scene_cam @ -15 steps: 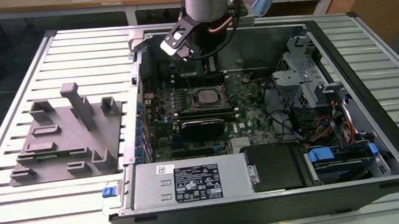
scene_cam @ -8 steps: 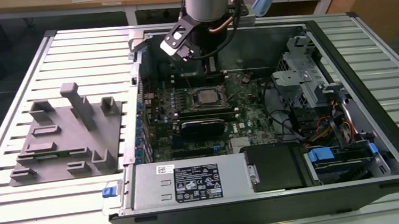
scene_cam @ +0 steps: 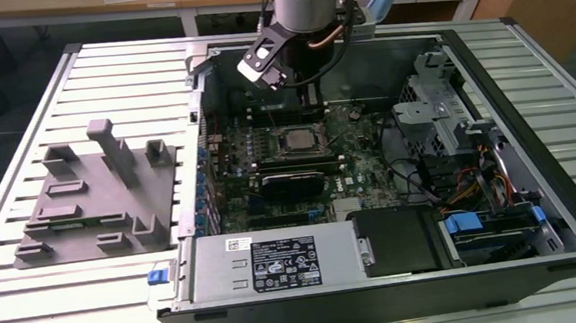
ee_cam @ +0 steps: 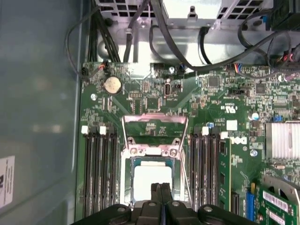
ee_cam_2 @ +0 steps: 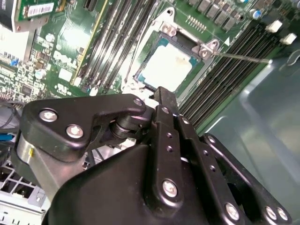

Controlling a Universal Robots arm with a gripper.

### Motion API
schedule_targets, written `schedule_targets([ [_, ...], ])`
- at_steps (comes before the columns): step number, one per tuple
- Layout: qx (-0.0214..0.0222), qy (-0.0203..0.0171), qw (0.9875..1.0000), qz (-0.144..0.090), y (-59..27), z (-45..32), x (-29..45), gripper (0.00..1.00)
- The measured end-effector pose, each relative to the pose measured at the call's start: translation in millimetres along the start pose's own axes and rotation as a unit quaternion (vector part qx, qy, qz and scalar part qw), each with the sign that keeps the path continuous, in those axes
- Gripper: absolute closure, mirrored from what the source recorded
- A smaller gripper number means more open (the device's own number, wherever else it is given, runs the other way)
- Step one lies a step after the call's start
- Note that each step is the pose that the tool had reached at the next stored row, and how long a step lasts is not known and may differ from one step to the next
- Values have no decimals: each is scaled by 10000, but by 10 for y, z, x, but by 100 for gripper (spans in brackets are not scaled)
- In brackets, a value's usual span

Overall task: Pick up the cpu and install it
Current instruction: 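Close the cpu cover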

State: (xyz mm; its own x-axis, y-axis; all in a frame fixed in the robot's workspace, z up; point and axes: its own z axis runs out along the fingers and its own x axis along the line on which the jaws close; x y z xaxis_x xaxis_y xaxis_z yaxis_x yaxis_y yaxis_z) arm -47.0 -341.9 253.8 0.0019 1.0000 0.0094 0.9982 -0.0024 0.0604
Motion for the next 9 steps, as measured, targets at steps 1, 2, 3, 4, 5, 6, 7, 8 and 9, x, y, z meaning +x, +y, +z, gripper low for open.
schedule_targets([
  [1, 5, 0, 10000, 0, 1, 0, 0, 89],
  [2, 8, 0, 10000, 1, 1, -2, 0, 89],
  [3, 11, -2, 10000, 3, 2, -8, 0, 89],
  [4, 11, -1, 10000, 3, 3, -20, 0, 89],
  [5, 12, 0, 10000, 4, 4, -39, 0, 89],
  [6, 13, 0, 10000, 4, 6, -66, 1, 89],
  [7, 14, 0, 10000, 5, 8, -95, 1, 89],
  [8, 15, 0, 10000, 5, 9, -118, 1, 89],
  [9, 17, 0, 10000, 5, 10, -134, -1, 89],
])
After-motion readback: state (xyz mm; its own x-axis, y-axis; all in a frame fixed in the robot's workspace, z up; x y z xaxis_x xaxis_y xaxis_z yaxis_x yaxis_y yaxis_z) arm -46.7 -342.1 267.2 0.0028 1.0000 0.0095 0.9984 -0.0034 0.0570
